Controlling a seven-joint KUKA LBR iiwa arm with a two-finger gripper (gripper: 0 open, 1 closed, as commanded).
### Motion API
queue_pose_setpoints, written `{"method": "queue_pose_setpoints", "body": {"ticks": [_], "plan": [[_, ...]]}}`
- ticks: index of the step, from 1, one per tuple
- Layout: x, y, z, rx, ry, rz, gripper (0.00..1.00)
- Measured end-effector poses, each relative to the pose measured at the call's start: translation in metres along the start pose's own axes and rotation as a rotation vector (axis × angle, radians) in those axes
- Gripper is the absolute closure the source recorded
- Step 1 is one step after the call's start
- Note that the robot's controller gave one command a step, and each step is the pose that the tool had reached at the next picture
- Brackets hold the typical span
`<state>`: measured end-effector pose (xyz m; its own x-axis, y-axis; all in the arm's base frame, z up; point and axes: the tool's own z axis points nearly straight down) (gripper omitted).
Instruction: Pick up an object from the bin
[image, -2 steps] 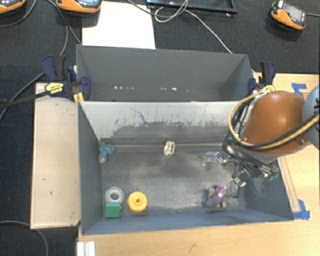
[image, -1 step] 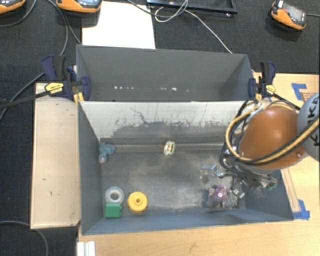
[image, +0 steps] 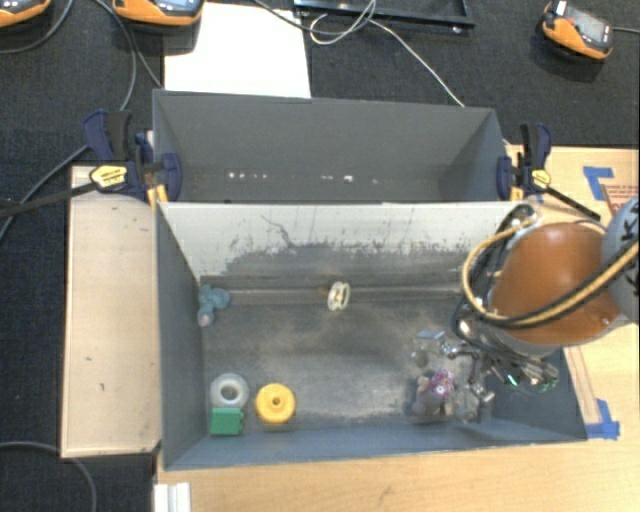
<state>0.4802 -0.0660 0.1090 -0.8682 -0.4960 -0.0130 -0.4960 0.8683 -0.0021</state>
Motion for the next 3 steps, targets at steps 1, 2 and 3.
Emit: {"method": "queue_pose_setpoints", "body": {"ticks": [1,2,3], "plan": [[0.006,-0.005,0.005,0.0,0.003,0.05,0.0],[0.001,0.003,0.022,-0.001,0.002,-0.324,0.0],[0.009,-0.006,0.039,-0.002,0.003,-0.153,1.0]]}}
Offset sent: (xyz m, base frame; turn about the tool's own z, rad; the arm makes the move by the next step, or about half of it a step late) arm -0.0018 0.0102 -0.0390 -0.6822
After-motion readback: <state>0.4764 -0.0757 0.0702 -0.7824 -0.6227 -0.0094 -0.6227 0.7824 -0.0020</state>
